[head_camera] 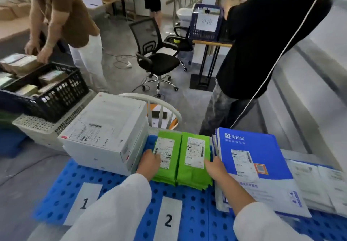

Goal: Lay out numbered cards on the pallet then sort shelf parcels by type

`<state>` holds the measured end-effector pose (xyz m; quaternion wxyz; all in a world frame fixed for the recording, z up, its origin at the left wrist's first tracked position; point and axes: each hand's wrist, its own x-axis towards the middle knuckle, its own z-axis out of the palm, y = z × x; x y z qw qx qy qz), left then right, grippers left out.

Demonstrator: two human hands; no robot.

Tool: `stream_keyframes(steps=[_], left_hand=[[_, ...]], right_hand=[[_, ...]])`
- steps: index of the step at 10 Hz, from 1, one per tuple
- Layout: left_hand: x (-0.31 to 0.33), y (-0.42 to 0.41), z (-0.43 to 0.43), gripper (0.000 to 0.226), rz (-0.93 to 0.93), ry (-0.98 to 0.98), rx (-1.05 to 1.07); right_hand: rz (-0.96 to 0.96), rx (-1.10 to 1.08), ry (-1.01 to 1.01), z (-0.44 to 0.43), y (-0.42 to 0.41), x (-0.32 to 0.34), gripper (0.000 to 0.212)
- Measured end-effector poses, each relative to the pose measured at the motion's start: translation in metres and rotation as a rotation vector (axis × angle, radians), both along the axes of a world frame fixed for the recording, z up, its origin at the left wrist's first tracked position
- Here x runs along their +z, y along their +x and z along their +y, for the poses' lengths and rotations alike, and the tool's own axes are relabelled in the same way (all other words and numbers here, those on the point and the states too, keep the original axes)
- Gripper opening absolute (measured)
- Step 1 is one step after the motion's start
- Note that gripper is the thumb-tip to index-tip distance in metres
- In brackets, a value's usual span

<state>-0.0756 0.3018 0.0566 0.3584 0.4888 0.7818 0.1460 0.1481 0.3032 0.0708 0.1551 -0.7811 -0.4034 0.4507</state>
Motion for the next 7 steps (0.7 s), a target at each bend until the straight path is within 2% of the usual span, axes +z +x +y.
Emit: stream_keyframes(steps=[1, 2, 3, 4, 5, 6, 7], left_hand=[[-0.006, -0.001, 0.012, 0.024, -0.026, -0.087, -0.099], [-0.016, -0.001, 0.017, 0.028, -0.122, -0.119, -0.059], [-0.019, -0.003, 0.02, 0.034, -0.209, -0.135, -0.004], [-0.019, -0.007, 0.021, 0.029, -0.219, -0.137, 0.001], [-0.009, -0.009, 0.022, 0.016, -0.215, -0.055, 0.002], [0.012, -0.007, 0.022, 0.031, -0.05, 0.131, -0.134], [0.048, 0.0, 0.015, 0.041, 0.058, 0.241, -0.301]], right_hand=[[-0.026, -0.005, -0.091, -0.01, -0.012, 0.001, 0.041], [0.016, 0.02, -0.087, -0.009, -0.023, 0.002, 0.049], [0.065, -0.054, -0.059, -0.008, -0.03, -0.009, 0.054], [0.059, -0.109, -0.028, -0.009, -0.036, -0.016, 0.049], [-0.017, -0.079, 0.03, -0.011, -0.039, -0.004, 0.038], [-0.072, -0.053, 0.158, -0.005, -0.042, 0.02, 0.041], [-0.044, 0.004, 0.206, 0.008, -0.05, 0.052, 0.055]])
